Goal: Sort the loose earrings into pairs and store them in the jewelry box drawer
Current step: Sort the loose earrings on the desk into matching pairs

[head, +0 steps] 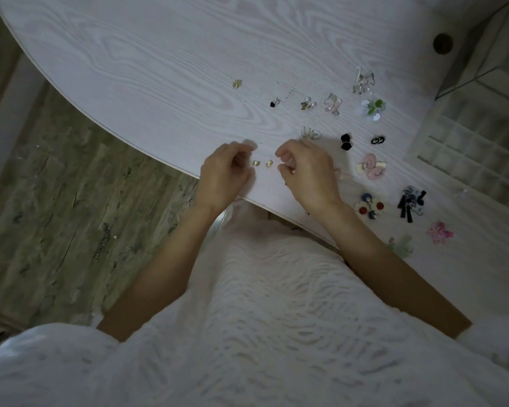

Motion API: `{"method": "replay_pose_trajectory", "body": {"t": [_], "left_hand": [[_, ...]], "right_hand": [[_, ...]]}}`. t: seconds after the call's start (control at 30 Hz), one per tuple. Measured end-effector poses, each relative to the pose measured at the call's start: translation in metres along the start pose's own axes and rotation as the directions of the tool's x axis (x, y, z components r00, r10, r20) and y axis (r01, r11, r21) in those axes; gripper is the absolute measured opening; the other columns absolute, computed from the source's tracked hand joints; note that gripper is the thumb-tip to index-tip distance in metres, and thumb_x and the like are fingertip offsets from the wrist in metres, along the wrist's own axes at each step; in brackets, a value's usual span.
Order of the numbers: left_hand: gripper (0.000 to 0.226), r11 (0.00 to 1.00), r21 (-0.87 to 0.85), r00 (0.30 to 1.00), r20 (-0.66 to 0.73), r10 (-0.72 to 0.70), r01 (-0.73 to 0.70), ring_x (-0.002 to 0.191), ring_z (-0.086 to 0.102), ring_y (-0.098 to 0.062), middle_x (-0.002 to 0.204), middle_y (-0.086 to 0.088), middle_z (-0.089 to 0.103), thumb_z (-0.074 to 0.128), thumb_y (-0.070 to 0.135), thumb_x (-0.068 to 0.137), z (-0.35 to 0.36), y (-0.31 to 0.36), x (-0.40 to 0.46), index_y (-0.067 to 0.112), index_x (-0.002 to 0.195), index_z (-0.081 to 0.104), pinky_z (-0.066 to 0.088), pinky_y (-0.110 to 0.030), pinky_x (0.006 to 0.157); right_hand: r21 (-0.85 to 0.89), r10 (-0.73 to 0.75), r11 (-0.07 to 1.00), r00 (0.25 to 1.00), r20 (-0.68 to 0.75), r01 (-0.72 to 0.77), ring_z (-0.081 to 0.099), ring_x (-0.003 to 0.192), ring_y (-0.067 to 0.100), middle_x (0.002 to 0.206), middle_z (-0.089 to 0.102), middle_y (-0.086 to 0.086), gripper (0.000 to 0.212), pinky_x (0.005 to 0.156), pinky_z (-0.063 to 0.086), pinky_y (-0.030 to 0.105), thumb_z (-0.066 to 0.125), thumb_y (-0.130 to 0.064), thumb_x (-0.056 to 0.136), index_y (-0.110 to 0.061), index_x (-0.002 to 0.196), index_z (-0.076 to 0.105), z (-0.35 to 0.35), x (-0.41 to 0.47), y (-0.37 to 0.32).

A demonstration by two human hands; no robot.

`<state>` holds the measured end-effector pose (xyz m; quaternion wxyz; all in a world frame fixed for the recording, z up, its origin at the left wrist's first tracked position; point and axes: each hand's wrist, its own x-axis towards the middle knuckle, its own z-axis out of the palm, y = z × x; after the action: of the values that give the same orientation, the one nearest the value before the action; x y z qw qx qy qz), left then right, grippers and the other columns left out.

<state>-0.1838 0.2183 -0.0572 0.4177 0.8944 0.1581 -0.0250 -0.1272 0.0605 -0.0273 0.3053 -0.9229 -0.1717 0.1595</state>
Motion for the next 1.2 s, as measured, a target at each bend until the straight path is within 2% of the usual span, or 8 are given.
{"method": "replay_pose_trajectory", "body": {"t": [0.2, 0.33, 0.47, 0.6, 0.77, 0.9, 1.03, 1.2], "left_hand": [[0.017, 0.978, 0.202, 0.999, -0.013, 0.048, -0.044, 0.079, 0.062, -0.024, 0.087, -0.008, 0.066, 0.066, 0.015, 0.081, 0.001, -0.001, -0.003, 0.014, 0.098, 0.069, 0.043, -0.026, 0.066], [0.012, 0.990, 0.130, 0.998, 0.012, 0.055, -0.056, 0.078, 0.065, -0.020, 0.086, -0.005, 0.070, 0.067, 0.015, 0.081, 0.006, 0.008, -0.004, 0.015, 0.092, 0.071, 0.050, -0.033, 0.071], [0.015, 0.996, 0.063, 0.998, 0.033, 0.056, -0.058, 0.077, 0.065, -0.015, 0.087, -0.001, 0.071, 0.068, 0.012, 0.079, 0.012, 0.014, -0.005, 0.019, 0.092, 0.072, 0.049, -0.023, 0.072], [0.017, 0.998, 0.035, 0.996, 0.077, 0.054, -0.057, 0.079, 0.066, -0.012, 0.089, 0.000, 0.072, 0.068, 0.011, 0.080, 0.018, 0.019, -0.007, 0.019, 0.094, 0.072, 0.047, -0.017, 0.074], [0.020, 0.991, -0.089, 0.988, 0.124, -0.088, 0.099, 0.084, 0.065, -0.005, 0.091, 0.005, 0.072, 0.067, 0.013, 0.081, 0.006, 0.016, -0.006, 0.018, 0.100, 0.070, 0.049, -0.018, 0.084], [0.017, 0.996, -0.049, 0.997, 0.038, -0.067, 0.069, 0.080, 0.062, -0.006, 0.095, 0.002, 0.071, 0.063, 0.020, 0.087, -0.022, 0.006, 0.013, 0.018, 0.102, 0.069, 0.051, -0.022, 0.081], [0.019, 0.999, -0.013, 0.991, -0.127, -0.035, 0.033, 0.080, 0.061, -0.010, 0.098, -0.002, 0.068, 0.062, 0.023, 0.087, -0.038, -0.003, 0.063, 0.016, 0.105, 0.066, 0.053, -0.031, 0.080], [0.036, 0.994, 0.078, 0.991, -0.119, -0.067, 0.077, 0.094, 0.056, -0.014, 0.111, -0.006, 0.057, 0.063, 0.028, 0.084, -0.025, -0.004, 0.114, 0.018, 0.118, 0.057, 0.037, -0.016, 0.081]], "right_hand": [[-0.270, 0.033, 0.963, 0.998, 0.060, -0.016, 0.061, 0.094, 0.026, 0.099, 0.068, 0.005, 0.024, 0.071, 0.046, 0.034, 0.058, -0.023, 0.089, -0.010, 0.109, 0.061, 0.016, -0.007, -0.010], [-0.346, 0.076, 0.937, 0.995, 0.071, -0.047, 0.061, 0.092, 0.027, 0.106, 0.063, 0.007, 0.021, 0.059, 0.030, 0.030, 0.054, -0.022, 0.092, -0.009, 0.108, 0.060, 0.020, 0.001, -0.020], [-0.311, 0.095, 0.947, 0.994, 0.051, -0.074, 0.062, 0.088, 0.027, 0.099, 0.066, 0.006, 0.014, 0.059, 0.037, 0.031, 0.056, -0.017, 0.091, -0.011, 0.101, 0.062, 0.023, 0.000, -0.014], [-0.243, 0.129, 0.963, 0.991, 0.039, -0.116, 0.064, 0.089, 0.026, 0.095, 0.069, 0.006, 0.014, 0.072, 0.051, 0.038, 0.062, -0.016, 0.086, -0.011, 0.099, 0.064, 0.021, -0.004, -0.004], [-0.134, 0.072, 0.989, 0.995, 0.072, -0.062, 0.062, 0.088, 0.019, 0.099, 0.068, 0.004, 0.027, 0.078, 0.050, 0.034, 0.069, -0.022, 0.083, -0.012, 0.107, 0.063, -0.001, 0.001, -0.009], [-0.028, -0.060, 0.998, 0.998, -0.004, 0.060, 0.054, 0.074, 0.013, 0.092, 0.065, 0.006, 0.019, 0.072, 0.048, 0.029, 0.069, -0.014, 0.082, -0.009, 0.100, 0.064, -0.030, 0.023, -0.009], [-0.082, -0.064, 0.995, 0.998, 0.009, 0.065, 0.054, 0.083, 0.012, 0.102, 0.062, 0.008, 0.020, 0.074, 0.041, 0.022, 0.065, -0.007, 0.084, -0.009, 0.104, 0.064, -0.028, 0.065, 0.000], [-0.165, -0.068, 0.984, 0.998, -0.006, 0.066, 0.054, 0.101, 0.025, 0.104, 0.063, 0.011, 0.020, 0.077, 0.048, 0.034, 0.059, -0.008, 0.087, -0.008, 0.107, 0.064, -0.015, 0.099, 0.001]]}}
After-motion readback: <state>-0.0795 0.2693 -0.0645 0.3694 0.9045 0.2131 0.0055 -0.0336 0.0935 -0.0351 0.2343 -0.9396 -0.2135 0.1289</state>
